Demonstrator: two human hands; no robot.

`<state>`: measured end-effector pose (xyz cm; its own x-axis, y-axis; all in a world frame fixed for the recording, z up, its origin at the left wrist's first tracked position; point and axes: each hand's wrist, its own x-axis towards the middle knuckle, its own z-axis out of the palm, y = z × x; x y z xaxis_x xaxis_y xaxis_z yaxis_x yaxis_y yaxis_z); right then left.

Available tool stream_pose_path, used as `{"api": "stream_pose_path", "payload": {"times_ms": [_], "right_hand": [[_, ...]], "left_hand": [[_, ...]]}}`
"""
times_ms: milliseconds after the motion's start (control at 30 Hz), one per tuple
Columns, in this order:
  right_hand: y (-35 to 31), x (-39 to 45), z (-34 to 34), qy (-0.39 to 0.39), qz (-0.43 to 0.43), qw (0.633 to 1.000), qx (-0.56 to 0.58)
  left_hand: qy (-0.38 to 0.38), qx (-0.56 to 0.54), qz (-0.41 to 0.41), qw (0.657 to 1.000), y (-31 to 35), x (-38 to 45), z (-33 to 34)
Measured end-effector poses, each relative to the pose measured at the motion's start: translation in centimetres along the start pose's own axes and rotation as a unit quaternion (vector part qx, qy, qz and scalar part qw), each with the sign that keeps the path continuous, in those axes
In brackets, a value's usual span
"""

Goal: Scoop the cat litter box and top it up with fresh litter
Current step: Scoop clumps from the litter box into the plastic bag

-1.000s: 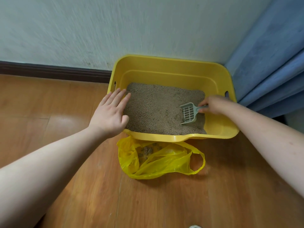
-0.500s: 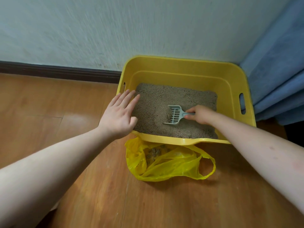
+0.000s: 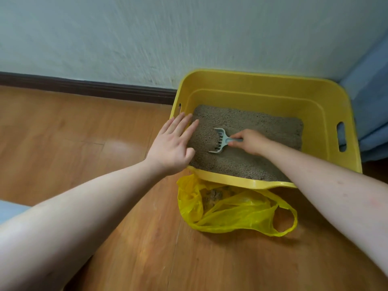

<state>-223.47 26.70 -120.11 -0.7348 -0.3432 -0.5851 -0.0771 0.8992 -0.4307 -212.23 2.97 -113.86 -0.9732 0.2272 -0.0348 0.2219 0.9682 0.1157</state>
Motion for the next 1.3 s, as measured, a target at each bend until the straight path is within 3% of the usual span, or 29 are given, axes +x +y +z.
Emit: {"api": "stream_pose_path", "payload": {"times_ms": [300, 667, 1100, 1300], "right_hand": [[-1.0, 1.1, 0.7, -0.019, -0.017, 0.996, 0.088], [0.6, -0.5, -1.0, -0.031, -0.039, 0.992, 0.112], [3.3, -4.9, -2.6, 0.002, -0.039, 0.971, 0.236], [3.6, -6.8, -3.6, 0.011, -0.04, 0.976, 0.212]], "left_hand": [[0.004, -0.002, -0.004, 1.0, -0.1, 0.0, 0.1], [0.0, -0.011, 0.0, 1.0, -0.2, 0.0, 0.0], [0.009, -0.016, 0.004, 1.0, -0.3, -0.1, 0.1], [0.007, -0.013, 0.003, 1.0, -0.4, 0.0, 0.2]]}}
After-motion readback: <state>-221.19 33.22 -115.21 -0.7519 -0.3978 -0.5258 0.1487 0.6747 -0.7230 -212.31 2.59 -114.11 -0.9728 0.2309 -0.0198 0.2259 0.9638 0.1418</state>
